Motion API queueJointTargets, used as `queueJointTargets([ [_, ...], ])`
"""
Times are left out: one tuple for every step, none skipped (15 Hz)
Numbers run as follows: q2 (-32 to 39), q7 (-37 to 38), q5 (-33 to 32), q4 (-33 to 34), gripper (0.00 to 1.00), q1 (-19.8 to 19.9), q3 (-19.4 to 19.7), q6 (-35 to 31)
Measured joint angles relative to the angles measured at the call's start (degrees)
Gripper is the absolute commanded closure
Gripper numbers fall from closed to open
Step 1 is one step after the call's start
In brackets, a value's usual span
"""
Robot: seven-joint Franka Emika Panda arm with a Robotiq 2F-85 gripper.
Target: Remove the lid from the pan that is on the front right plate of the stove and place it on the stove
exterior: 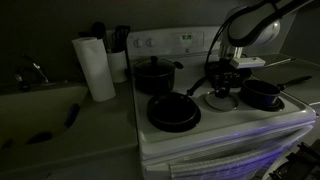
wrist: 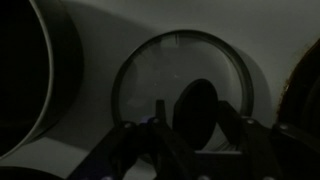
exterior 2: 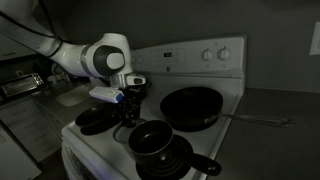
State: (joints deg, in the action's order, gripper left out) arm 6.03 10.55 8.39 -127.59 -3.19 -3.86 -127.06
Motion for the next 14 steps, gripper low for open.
queueJointTargets([
  [-0.03, 0.0, 0.0, 0.08, 0.04, 0.0, 0.0, -0.05],
  [-0.16, 0.0, 0.0, 0.22, 0.01, 0.0, 0.0, -0.07],
  [-0.47, 0.0, -0.01, 0.43, 0.0, 0.0, 0.0, -0.07],
  [-1.08, 0.0, -0.06, 0.68, 0.0, 0.0, 0.0, -0.07],
  [-1.85, 0.0, -0.13, 0.97, 0.0, 0.0, 0.0, 0.1],
  [-2.87, 0.0, -0.21, 1.24, 0.0, -0.01, 0.0, 0.34],
  [-4.01, 0.0, -0.26, 1.49, 0.0, -0.02, 0.0, 0.82],
  [-5.15, 0.0, -0.29, 1.68, 0.0, -0.02, 0.0, 1.39],
  [-6.26, 0.0, -0.29, 1.73, 0.0, -0.03, 0.0, 1.75],
  [-7.28, 0.0, -0.28, 1.74, 0.0, -0.03, 0.0, 2.1],
  [-8.03, 0.0, -0.28, 1.75, 0.0, -0.03, 0.0, 2.3],
  [-8.65, -0.01, -0.27, 1.74, 0.0, -0.03, 0.0, 2.49],
  [-9.02, -0.02, -0.27, 1.75, 0.0, -0.03, 0.0, 2.58],
  [-9.23, -0.05, -0.26, 1.74, 0.0, -0.03, 0.0, 2.62],
])
